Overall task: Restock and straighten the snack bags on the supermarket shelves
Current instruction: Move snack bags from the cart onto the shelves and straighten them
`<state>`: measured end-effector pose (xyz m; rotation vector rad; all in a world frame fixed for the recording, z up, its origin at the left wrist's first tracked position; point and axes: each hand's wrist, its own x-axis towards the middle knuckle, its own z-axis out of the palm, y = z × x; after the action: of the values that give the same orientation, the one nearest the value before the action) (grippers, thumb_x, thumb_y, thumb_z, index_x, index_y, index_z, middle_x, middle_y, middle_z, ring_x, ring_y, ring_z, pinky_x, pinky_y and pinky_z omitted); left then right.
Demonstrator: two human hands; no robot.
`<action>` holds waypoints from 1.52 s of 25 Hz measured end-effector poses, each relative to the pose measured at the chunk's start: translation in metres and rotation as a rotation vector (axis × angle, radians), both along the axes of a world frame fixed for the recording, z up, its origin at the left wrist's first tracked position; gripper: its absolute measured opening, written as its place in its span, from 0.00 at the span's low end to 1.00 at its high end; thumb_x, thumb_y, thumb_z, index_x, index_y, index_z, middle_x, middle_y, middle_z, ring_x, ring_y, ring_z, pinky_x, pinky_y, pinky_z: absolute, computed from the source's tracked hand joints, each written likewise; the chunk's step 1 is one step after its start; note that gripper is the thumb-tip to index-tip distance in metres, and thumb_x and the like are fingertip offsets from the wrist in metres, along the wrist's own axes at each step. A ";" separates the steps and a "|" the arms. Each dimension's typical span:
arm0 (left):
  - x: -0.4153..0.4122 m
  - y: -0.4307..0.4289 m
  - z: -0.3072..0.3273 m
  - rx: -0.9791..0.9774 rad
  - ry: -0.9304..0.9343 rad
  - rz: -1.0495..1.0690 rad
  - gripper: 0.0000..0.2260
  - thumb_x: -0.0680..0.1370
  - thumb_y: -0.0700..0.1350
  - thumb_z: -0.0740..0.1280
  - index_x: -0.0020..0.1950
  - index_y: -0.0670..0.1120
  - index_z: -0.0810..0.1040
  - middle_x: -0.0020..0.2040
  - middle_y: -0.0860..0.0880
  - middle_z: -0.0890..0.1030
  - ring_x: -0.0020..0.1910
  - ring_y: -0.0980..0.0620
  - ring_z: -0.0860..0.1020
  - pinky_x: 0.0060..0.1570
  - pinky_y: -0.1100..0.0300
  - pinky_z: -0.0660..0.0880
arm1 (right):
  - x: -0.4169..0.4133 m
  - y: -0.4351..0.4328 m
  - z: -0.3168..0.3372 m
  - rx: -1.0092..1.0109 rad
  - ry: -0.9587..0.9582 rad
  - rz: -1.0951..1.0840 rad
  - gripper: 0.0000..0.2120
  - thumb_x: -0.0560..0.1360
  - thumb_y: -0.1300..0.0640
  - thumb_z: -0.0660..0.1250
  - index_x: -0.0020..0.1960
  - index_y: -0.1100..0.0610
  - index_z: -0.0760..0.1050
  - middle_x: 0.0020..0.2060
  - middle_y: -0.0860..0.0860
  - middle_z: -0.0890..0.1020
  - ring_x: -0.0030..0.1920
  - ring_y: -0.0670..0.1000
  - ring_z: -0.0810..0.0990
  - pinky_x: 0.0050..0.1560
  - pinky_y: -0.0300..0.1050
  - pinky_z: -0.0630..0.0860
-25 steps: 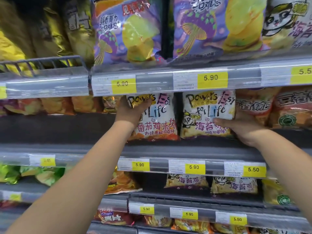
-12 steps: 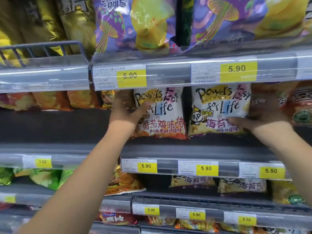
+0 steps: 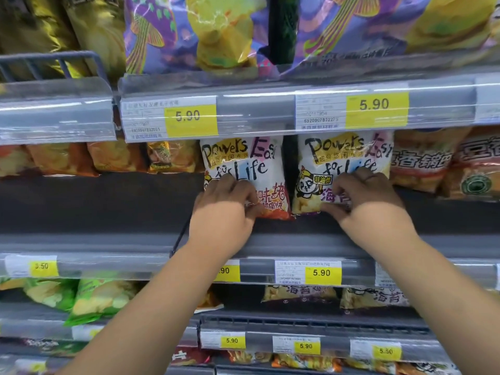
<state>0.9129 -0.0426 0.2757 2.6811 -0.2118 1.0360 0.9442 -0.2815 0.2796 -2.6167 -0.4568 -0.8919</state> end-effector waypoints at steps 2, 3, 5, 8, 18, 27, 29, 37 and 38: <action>0.004 -0.002 0.000 0.041 0.015 0.038 0.12 0.67 0.47 0.78 0.42 0.47 0.77 0.43 0.46 0.77 0.43 0.40 0.77 0.41 0.51 0.70 | 0.005 -0.001 0.004 -0.019 0.039 0.001 0.15 0.67 0.51 0.77 0.45 0.57 0.75 0.43 0.56 0.75 0.48 0.62 0.73 0.42 0.53 0.75; 0.005 -0.003 0.002 0.056 0.048 0.061 0.12 0.67 0.47 0.78 0.42 0.46 0.77 0.43 0.45 0.76 0.43 0.39 0.77 0.40 0.51 0.69 | 0.005 0.000 0.006 -0.031 0.049 0.000 0.15 0.68 0.51 0.76 0.45 0.57 0.74 0.43 0.56 0.74 0.48 0.62 0.73 0.41 0.53 0.75; 0.005 -0.006 0.005 0.083 0.090 0.097 0.12 0.68 0.47 0.78 0.43 0.46 0.77 0.43 0.44 0.76 0.43 0.39 0.76 0.40 0.51 0.70 | 0.005 0.001 0.007 -0.047 0.067 -0.014 0.15 0.68 0.52 0.76 0.46 0.58 0.74 0.44 0.57 0.74 0.48 0.63 0.73 0.40 0.52 0.74; -0.007 -0.010 0.008 0.120 0.115 0.115 0.10 0.70 0.47 0.76 0.47 0.46 0.78 0.47 0.45 0.77 0.47 0.39 0.77 0.43 0.50 0.73 | -0.005 0.000 0.006 -0.089 0.107 -0.041 0.15 0.70 0.51 0.74 0.51 0.57 0.75 0.49 0.58 0.75 0.51 0.63 0.73 0.43 0.53 0.75; -0.104 -0.023 0.011 0.142 0.234 0.238 0.21 0.76 0.57 0.66 0.66 0.49 0.75 0.64 0.48 0.77 0.64 0.46 0.74 0.64 0.49 0.71 | -0.062 0.004 0.025 -0.313 0.204 0.172 0.24 0.75 0.38 0.61 0.68 0.47 0.70 0.58 0.53 0.76 0.59 0.58 0.73 0.53 0.52 0.73; -0.285 -0.032 -0.047 0.113 0.324 0.655 0.28 0.73 0.60 0.61 0.69 0.47 0.71 0.68 0.43 0.75 0.69 0.41 0.72 0.66 0.41 0.69 | -0.156 0.039 -0.040 -0.355 0.069 0.648 0.30 0.68 0.40 0.72 0.65 0.52 0.74 0.62 0.56 0.78 0.62 0.62 0.75 0.60 0.63 0.72; -0.320 -0.038 -0.058 0.080 0.352 0.691 0.28 0.73 0.61 0.60 0.69 0.47 0.72 0.68 0.44 0.75 0.69 0.41 0.72 0.66 0.39 0.70 | -0.183 0.049 -0.048 -0.307 0.091 0.721 0.28 0.69 0.40 0.70 0.66 0.51 0.74 0.62 0.57 0.78 0.62 0.62 0.75 0.61 0.63 0.71; -0.493 -0.071 -0.093 -0.106 0.349 0.975 0.30 0.72 0.62 0.60 0.69 0.47 0.70 0.66 0.44 0.76 0.65 0.39 0.74 0.64 0.43 0.72 | -0.330 0.089 -0.089 -0.317 0.227 1.031 0.31 0.69 0.40 0.66 0.68 0.51 0.71 0.64 0.56 0.76 0.65 0.62 0.73 0.65 0.62 0.69; -0.522 -0.078 -0.096 -0.133 0.362 1.016 0.30 0.72 0.62 0.60 0.69 0.47 0.70 0.66 0.44 0.75 0.66 0.40 0.74 0.64 0.43 0.71 | -0.354 0.092 -0.093 -0.327 0.228 1.068 0.32 0.68 0.39 0.65 0.69 0.51 0.72 0.63 0.56 0.76 0.64 0.61 0.73 0.64 0.62 0.69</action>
<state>0.3904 -0.1211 0.1795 2.7426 1.3378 0.6658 0.5900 -0.1892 0.1869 -2.1351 -1.7866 -0.1542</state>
